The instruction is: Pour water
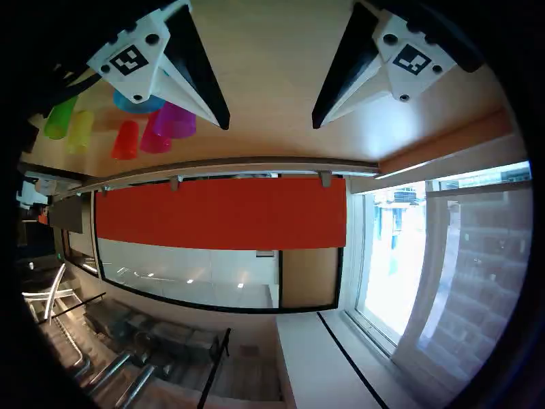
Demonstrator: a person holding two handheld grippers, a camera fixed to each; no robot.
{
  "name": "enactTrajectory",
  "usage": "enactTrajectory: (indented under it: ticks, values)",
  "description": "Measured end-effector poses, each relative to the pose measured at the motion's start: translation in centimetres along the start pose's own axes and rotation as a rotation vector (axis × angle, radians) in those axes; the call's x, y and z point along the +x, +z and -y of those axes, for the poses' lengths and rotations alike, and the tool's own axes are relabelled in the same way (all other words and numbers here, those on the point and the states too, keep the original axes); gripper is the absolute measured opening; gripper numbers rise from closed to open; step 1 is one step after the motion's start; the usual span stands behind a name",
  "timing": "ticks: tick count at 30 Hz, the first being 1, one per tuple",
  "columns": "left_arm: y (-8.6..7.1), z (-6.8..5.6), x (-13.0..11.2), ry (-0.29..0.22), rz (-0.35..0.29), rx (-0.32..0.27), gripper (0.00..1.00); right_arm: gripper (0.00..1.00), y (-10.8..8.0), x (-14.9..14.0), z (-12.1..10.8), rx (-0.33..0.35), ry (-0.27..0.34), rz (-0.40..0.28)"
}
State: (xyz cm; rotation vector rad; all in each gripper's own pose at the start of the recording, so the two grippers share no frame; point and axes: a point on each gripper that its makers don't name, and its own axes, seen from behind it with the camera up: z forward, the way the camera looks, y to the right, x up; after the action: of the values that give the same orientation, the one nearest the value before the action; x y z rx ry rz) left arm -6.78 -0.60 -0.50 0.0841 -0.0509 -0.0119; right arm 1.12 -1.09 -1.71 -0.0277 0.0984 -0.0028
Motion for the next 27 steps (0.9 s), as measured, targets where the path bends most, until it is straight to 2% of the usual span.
enactTrajectory:
  ticks: [12, 27]
  values:
    - [0.0, 0.0, 0.0, 0.001, 0.000, 0.000, 0.89, 1.00, 0.7, -2.9, -0.2, -0.011, 0.001, 0.023]
    - [0.2, -0.1, 0.1, 0.001, 0.000, 0.000, 0.89, 1.00, 1.4, -5.2, -1.2, -0.021, 0.037, 0.075]
